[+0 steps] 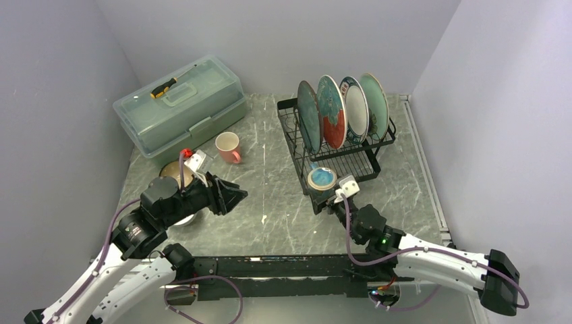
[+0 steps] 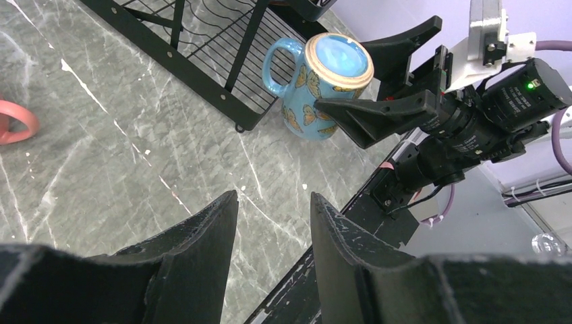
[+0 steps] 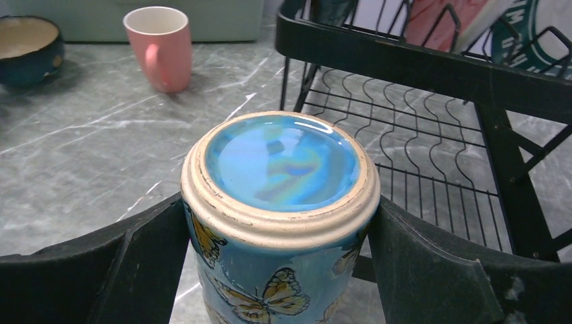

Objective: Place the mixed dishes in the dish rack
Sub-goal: Turn the cup upside down in the dish rack, then pick up the cup at the center of the board.

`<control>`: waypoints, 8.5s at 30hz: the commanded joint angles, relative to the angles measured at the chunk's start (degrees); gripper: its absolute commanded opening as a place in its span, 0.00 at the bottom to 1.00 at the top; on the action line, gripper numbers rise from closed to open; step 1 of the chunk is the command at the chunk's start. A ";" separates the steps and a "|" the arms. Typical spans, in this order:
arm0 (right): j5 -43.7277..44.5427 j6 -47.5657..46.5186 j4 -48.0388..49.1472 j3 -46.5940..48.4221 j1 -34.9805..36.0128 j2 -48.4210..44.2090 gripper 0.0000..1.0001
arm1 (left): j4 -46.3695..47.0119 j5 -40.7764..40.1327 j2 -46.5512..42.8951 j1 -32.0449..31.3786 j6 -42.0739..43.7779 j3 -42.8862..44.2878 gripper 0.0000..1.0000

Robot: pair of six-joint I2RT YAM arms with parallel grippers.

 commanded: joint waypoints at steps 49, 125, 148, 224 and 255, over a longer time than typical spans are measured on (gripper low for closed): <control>-20.26 8.06 49.99 2.76 -26.48 33.93 0.17 | -3.36 -0.88 -2.23 -0.07 2.40 3.56 0.48; -22.98 16.53 24.52 3.40 -26.41 32.94 1.00 | -6.37 -1.25 -5.95 -0.11 2.29 4.27 0.50; -24.63 20.97 -8.25 8.30 -25.78 17.11 1.00 | -7.92 -3.12 -6.12 -0.05 1.16 4.65 0.54; -39.43 30.39 -31.68 13.48 -25.78 1.61 1.00 | -10.36 -38.00 73.65 11.31 -17.55 32.85 0.72; -41.11 32.23 -28.81 12.78 -25.78 3.50 1.00 | -9.29 -31.94 72.39 12.28 -12.75 31.46 0.00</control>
